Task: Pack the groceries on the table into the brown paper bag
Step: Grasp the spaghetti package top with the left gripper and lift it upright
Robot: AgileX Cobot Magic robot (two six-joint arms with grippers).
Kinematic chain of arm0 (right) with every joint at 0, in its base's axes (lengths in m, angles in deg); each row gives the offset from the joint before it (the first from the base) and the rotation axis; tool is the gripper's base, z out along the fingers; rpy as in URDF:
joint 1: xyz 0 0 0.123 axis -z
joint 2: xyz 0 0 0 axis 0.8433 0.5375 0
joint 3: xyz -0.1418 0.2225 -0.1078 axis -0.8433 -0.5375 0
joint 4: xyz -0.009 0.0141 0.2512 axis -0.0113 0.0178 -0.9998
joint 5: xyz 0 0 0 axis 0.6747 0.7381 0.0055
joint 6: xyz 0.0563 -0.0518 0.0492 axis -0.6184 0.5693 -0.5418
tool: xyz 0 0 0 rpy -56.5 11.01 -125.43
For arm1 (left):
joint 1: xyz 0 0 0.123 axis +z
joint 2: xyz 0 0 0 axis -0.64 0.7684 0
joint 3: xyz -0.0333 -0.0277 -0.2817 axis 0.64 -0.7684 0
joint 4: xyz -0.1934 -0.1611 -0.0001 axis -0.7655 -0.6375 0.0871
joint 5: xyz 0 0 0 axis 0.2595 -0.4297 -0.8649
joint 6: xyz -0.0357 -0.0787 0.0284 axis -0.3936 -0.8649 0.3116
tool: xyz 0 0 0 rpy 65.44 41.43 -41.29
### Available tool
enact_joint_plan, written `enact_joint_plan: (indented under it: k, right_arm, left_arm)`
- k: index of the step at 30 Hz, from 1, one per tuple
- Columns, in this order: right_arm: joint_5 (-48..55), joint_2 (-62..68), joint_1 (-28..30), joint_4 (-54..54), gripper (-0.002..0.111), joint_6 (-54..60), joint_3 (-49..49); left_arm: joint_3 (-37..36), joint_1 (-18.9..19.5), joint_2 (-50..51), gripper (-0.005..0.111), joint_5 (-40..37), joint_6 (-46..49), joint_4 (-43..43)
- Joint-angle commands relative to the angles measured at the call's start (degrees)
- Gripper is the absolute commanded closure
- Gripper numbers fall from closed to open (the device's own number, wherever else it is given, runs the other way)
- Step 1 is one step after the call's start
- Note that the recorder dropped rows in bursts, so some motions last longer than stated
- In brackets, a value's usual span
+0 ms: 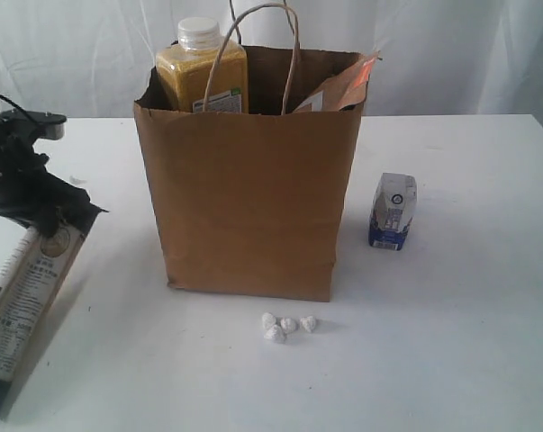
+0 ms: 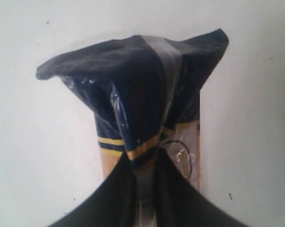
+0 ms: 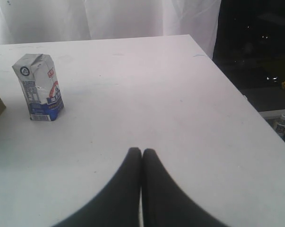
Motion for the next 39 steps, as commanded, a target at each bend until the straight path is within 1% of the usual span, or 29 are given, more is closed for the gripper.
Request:
enact_joint_plan:
  k: [1,4,9,13,31,35,39]
  right_arm:
    - [-0.55,-0.15,-0.19,0.28,0.108,-0.02,-0.29]
    - [-0.55,-0.15,-0.19,0.28,0.108,-0.02,-0.29]
    - [-0.55,-0.15,-0.19,0.28,0.108,-0.93,-0.29]
    - [-0.55,-0.15,-0.19,0.28,0.108,-0.93,-0.29]
    - [-0.55,-0.15,-0.19,0.28,0.108,-0.93,-0.29]
    - [-0.55,-0.15,-0.19,0.28,0.108,-0.93,-0.29]
    - [-0.55,-0.15,-0.19,0.28,0.108,-0.93,-0.29]
  left_arm:
    - [0.00,-0.21,-5.63,0.107,-2.97,-0.02,0.07]
    - [0.00,-0.21,-9.03,0.107,-5.96,-0.02,0.07]
    - [0.00,-0.21,-18.78,0.107,-6.71,-0.31,0.07]
    - [0.00,-0.21,-24.54,0.107,-7.40,-0.31,0.07]
    - [0.10,-0.21,-34.75,0.107,-6.10,-0.31,0.07]
    - [3.28,-0.21,-35.93,0.107,-7.05,0.00,0.07]
    - [10.21,-0.21,-36.19,0.107,-8.17,0.00,-1.55]
